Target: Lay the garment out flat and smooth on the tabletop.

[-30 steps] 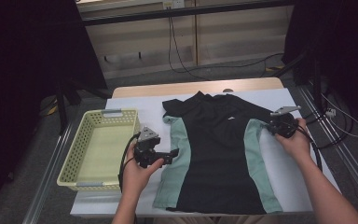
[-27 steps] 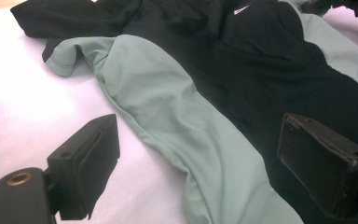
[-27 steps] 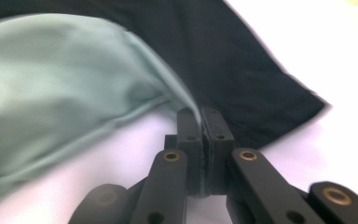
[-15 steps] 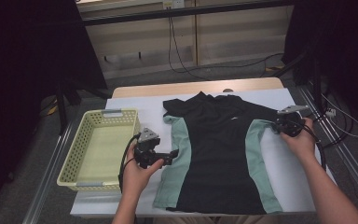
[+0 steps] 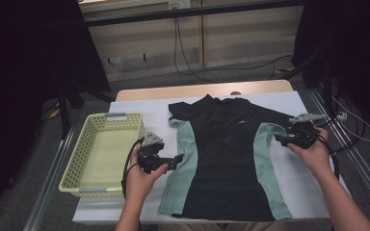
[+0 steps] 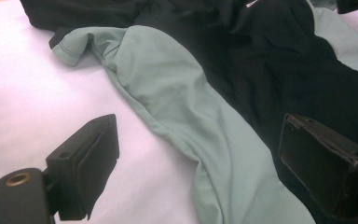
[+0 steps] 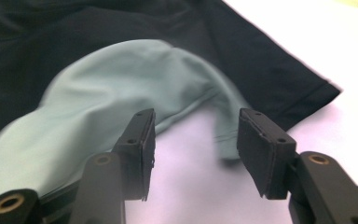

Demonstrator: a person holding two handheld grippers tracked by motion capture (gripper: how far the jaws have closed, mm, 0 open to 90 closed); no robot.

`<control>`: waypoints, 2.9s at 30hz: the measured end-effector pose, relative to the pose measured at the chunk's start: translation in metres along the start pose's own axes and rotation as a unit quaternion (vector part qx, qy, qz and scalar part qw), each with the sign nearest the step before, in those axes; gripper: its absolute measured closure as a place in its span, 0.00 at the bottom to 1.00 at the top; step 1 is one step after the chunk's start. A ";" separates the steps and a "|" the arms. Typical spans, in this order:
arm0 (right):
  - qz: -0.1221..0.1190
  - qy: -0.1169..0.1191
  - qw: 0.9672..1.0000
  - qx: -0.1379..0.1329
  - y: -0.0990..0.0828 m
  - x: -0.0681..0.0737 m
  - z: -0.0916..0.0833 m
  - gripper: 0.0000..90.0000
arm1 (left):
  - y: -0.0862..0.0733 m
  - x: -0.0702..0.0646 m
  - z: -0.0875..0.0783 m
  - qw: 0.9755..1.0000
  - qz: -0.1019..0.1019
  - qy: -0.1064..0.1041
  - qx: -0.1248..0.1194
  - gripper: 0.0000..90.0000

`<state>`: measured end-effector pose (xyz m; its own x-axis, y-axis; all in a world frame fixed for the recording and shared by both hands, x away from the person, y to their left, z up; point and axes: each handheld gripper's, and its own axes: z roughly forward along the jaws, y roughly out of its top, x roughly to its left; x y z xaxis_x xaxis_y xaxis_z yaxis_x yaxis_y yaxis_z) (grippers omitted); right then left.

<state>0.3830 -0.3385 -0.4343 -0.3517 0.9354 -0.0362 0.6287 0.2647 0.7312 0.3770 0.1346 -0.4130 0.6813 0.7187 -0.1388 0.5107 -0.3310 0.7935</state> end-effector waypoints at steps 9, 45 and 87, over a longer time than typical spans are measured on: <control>-0.006 0.027 1.000 -0.004 -0.021 0.022 -0.013 0.54 | -0.004 -0.001 0.005 1.000 0.001 0.001 0.009 0.13; -0.017 0.102 0.994 0.017 -0.045 0.059 -0.030 0.97 | -0.017 0.004 0.019 0.999 -0.004 0.033 0.025 0.17; -0.016 0.107 0.992 -0.063 -0.050 0.056 -0.043 0.25 | 0.040 0.054 0.055 0.997 -0.006 0.076 0.021 0.16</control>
<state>0.3015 -0.3095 -0.4436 -0.5173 0.8525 0.0752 0.5279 0.2488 0.8121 0.4632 0.1267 -0.4218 0.5890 0.8063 -0.0547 0.5422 -0.3441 0.7666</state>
